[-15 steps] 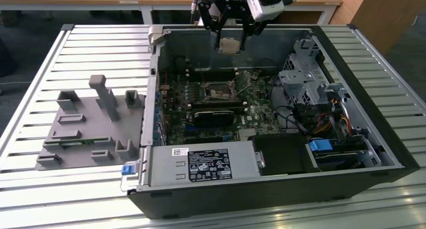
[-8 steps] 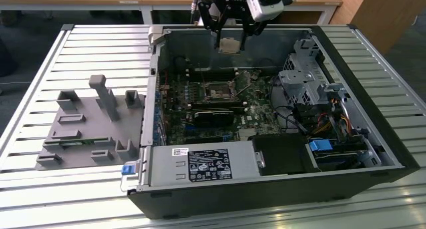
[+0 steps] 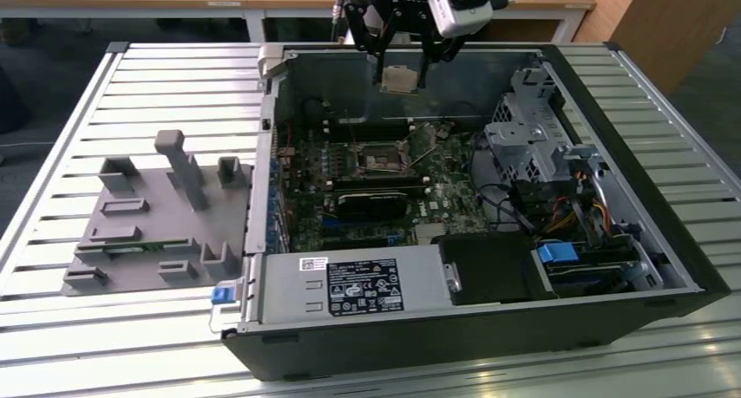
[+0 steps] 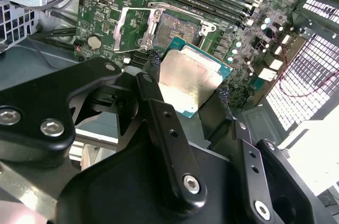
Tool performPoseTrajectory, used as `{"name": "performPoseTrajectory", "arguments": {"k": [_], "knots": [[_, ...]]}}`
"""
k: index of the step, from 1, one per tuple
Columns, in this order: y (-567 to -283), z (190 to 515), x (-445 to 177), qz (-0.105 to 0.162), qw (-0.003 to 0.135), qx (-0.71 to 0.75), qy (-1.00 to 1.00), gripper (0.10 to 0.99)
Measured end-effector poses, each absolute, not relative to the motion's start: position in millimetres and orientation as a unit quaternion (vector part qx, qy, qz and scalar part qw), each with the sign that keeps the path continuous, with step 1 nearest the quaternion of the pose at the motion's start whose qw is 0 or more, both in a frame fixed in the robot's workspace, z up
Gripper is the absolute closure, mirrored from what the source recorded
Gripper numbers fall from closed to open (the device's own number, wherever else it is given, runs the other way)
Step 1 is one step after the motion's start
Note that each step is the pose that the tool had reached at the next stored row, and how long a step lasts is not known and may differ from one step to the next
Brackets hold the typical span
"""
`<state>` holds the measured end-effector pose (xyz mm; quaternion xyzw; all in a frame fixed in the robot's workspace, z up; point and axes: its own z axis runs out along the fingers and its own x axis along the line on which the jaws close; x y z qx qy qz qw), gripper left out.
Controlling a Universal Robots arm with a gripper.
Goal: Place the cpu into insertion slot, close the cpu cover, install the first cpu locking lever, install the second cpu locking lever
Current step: 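Place the cpu into insertion slot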
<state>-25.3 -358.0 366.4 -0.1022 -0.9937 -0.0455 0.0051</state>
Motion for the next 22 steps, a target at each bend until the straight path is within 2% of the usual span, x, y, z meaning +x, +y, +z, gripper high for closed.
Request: {"name": "performPoseTrajectory", "arguments": {"k": [22], "knots": [[-358.1, 366.2, -25.4, -0.045, 0.002, -0.163, -0.986, 0.545]]}}
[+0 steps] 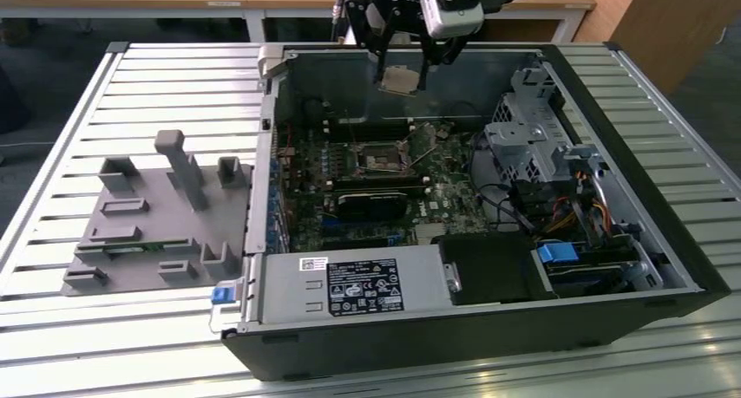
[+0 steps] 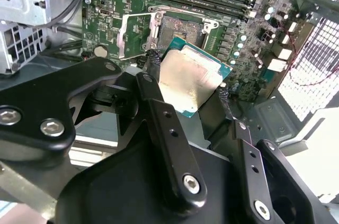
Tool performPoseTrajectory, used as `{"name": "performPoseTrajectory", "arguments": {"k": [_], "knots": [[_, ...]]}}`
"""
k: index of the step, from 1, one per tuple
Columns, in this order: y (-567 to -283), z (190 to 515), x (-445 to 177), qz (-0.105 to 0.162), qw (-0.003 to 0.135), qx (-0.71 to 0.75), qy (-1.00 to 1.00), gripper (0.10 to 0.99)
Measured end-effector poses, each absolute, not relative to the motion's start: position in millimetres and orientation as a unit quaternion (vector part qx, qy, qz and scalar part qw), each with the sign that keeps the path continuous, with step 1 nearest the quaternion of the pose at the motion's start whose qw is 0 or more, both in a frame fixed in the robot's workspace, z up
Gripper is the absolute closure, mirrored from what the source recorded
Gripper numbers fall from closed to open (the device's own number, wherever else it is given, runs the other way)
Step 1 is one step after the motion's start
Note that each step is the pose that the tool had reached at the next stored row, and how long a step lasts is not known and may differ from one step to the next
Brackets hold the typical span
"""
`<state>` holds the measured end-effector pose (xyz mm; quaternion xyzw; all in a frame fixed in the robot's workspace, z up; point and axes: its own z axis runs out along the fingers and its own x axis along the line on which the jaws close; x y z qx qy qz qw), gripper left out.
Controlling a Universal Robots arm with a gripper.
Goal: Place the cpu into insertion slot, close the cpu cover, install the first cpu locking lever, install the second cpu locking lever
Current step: 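Place the cpu into insertion slot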
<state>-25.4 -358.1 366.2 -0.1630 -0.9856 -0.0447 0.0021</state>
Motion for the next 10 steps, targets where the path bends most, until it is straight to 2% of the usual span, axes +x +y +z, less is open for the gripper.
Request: {"name": "performPoseTrajectory", "arguments": {"k": [10], "knots": [[-358.0, 366.0, -25.4, -0.044, 0.001, -0.194, -0.98, 0.545]]}}
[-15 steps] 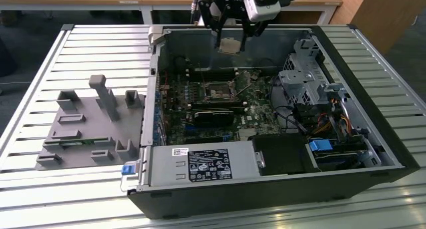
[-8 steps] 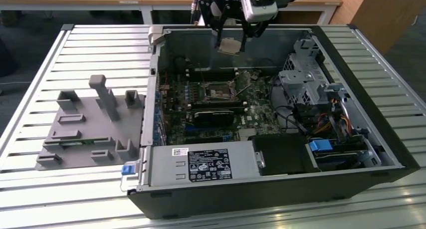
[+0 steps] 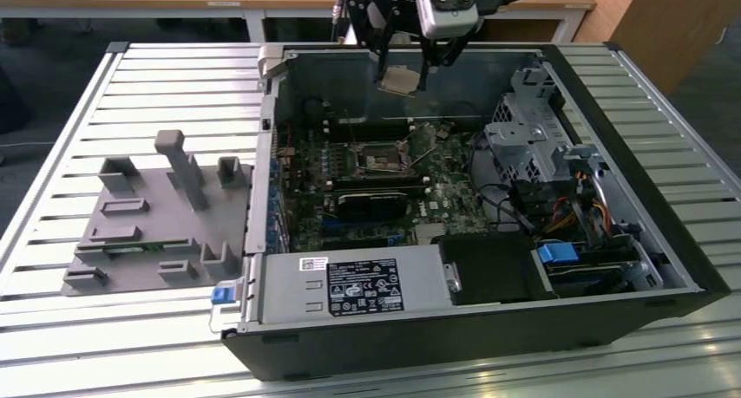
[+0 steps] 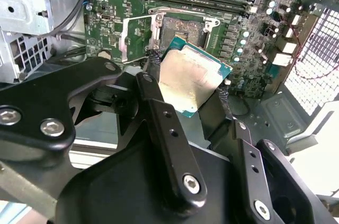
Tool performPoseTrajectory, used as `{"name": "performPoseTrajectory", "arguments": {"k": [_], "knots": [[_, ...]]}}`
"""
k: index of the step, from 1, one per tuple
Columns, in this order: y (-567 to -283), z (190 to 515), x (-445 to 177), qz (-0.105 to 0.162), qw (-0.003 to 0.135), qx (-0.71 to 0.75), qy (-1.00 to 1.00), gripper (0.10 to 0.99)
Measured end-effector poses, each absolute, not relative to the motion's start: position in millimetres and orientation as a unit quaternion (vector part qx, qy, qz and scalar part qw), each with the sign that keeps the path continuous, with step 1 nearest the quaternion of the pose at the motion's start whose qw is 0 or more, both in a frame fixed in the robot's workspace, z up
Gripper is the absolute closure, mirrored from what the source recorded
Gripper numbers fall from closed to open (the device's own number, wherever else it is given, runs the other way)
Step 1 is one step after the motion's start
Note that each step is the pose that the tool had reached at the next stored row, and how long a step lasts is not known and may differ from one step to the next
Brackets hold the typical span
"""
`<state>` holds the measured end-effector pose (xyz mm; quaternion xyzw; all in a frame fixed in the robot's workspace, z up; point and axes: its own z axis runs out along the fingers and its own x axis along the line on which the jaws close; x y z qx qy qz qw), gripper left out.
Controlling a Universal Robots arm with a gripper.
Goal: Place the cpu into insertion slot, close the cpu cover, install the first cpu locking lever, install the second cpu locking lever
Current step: 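Place the cpu into insertion slot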
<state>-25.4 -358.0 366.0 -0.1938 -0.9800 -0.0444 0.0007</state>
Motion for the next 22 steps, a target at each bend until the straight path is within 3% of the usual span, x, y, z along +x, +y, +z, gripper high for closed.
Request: {"name": "performPoseTrajectory", "arguments": {"k": [22], "knots": [[-358.0, 366.0, -25.4, -0.044, -0.002, -0.245, -0.969, 0.545]]}}
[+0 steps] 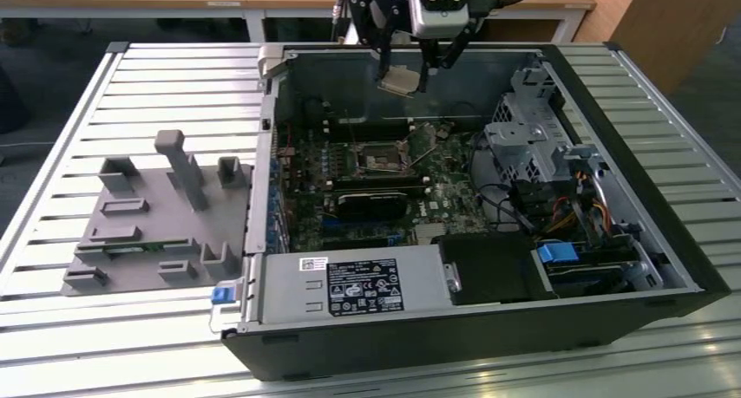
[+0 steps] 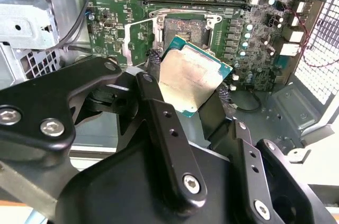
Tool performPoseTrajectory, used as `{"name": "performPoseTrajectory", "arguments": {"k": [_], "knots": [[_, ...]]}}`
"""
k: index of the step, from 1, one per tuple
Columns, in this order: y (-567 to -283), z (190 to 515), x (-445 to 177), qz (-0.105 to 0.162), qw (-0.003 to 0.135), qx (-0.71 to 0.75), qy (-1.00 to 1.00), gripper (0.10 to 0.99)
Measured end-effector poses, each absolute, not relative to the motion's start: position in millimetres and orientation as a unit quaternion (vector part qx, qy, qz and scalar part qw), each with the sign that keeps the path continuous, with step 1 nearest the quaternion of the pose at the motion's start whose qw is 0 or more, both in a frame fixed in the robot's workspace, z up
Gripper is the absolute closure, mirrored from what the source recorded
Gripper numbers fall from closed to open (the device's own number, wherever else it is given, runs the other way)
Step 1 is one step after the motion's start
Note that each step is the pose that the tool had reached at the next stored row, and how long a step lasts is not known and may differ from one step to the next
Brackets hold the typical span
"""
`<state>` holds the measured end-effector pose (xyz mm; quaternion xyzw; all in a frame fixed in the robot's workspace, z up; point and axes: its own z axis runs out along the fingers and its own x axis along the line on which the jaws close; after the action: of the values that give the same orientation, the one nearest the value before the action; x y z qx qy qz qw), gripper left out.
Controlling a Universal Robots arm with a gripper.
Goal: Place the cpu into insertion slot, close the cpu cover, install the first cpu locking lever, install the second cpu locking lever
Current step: 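Place the cpu into insertion slot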
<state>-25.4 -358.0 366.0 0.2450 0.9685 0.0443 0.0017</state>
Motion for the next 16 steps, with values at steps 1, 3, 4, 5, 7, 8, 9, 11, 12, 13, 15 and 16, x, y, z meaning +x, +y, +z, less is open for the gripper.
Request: {"name": "performPoseTrajectory", "arguments": {"k": [1, 3, 4, 5, 7, 8, 9, 11, 12, 13, 15, 16], "knots": [[-358.1, 366.0, -25.4, 0.044, 0.002, 0.247, 0.968, 0.545], [-358.0, 366.0, -25.4, 0.044, 0.002, 0.252, 0.967, 0.545], [-358.1, 365.9, -25.4, 0.044, 0.002, 0.254, 0.966, 0.545], [-358.0, 365.9, -25.4, 0.044, 0.002, 0.256, 0.966, 0.545], [-358.0, 365.9, -25.4, 0.044, 0.002, 0.261, 0.964, 0.545], [-358.0, 365.9, -25.4, 0.044, 0.003, 0.263, 0.964, 0.545], [-358.0, 365.9, -25.4, 0.044, 0.003, 0.265, 0.963, 0.545], [-358.0, 365.9, -25.4, 0.044, 0.003, 0.27, 0.962, 0.545], [-358.0, 365.8, -25.4, 0.044, 0.003, 0.273, 0.961, 0.545], [-358.0, 365.9, -25.4, 0.044, 0.003, 0.275, 0.96, 0.545], [-358.0, 365.8, -25.4, 0.044, 0.003, 0.28, 0.959, 0.545], [-358.0, 365.8, -25.4, 0.044, 0.003, 0.283, 0.958, 0.545]]}}
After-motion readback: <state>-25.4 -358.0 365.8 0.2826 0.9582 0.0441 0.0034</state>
